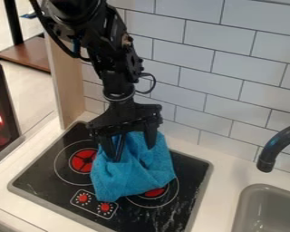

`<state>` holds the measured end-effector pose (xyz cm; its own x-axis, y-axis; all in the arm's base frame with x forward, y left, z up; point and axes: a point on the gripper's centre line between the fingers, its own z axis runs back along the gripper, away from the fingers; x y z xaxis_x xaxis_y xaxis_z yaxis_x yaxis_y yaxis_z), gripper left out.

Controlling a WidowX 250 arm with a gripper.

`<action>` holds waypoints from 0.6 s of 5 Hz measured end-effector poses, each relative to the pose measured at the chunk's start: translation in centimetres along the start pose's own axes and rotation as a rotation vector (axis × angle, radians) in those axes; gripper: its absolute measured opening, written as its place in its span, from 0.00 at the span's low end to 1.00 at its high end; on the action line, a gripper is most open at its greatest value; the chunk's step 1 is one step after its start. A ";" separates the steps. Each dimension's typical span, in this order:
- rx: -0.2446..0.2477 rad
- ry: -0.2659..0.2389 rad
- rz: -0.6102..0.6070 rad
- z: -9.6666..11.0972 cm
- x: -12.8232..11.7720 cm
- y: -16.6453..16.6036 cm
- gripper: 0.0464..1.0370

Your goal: Move the cloth from left to right

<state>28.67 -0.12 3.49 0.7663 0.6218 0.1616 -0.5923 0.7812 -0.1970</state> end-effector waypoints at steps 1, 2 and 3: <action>-0.014 -0.058 0.005 2.5 0.6 -0.2 0.96; -0.031 -0.076 0.013 4.3 0.6 -0.4 0.96; -0.030 -0.077 0.013 4.3 0.6 -0.3 0.96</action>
